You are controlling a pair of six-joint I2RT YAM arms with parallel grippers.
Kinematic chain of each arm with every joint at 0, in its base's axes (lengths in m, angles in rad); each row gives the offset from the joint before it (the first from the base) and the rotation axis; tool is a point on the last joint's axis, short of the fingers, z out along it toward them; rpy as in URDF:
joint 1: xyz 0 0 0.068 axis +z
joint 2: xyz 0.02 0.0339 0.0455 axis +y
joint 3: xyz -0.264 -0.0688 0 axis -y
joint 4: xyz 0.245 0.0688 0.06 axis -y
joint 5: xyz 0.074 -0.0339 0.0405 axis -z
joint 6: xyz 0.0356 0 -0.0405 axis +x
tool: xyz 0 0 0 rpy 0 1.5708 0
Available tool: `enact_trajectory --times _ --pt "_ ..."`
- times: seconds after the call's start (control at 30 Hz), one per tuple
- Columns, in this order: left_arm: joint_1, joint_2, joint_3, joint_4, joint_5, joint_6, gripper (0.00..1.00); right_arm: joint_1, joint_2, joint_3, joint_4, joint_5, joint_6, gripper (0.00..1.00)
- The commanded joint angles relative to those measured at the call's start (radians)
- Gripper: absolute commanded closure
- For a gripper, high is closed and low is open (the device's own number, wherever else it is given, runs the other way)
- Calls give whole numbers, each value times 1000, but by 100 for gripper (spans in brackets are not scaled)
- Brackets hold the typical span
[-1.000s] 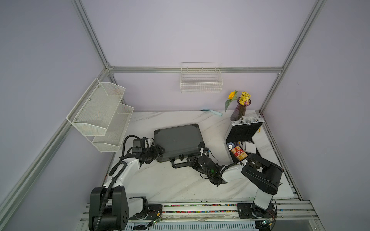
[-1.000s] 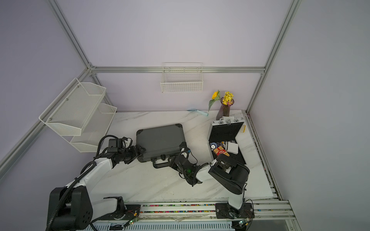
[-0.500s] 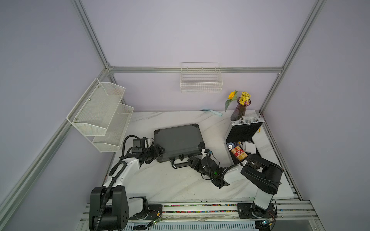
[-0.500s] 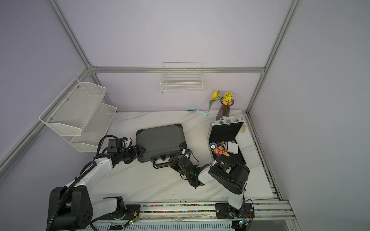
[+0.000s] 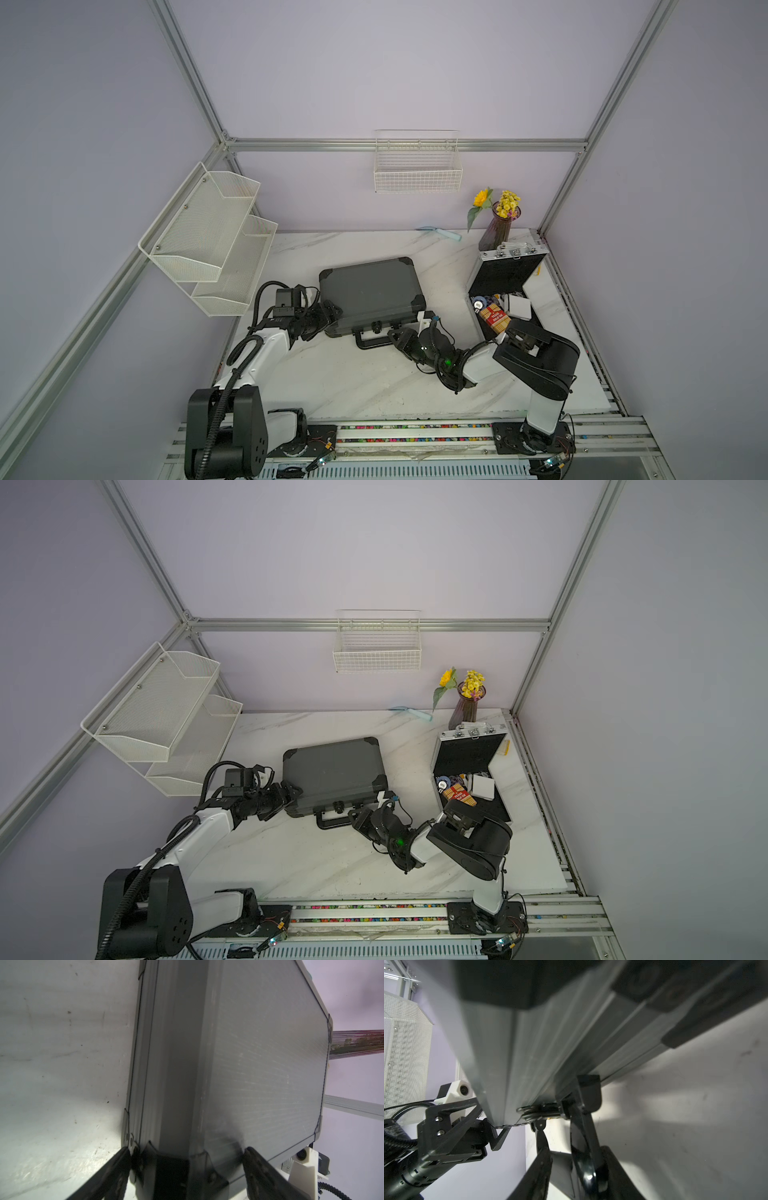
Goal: Open the poker set cases
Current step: Pick up the poker set case from the center of the board.
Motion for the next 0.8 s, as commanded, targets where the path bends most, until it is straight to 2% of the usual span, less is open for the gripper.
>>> enact_trajectory --times 0.0,0.23,0.7,0.77 --pt "-2 -1 -36 2 20 -7 16 -1 29 25 74 -24 63 59" --pt "-1 -5 -34 2 21 -2 16 0 51 32 105 -24 98 63" --pt "-1 -7 -28 2 21 5 16 -1 133 48 197 -11 237 64" --pt "-1 -8 -27 4 22 5 16 -1 149 49 216 -7 251 67"
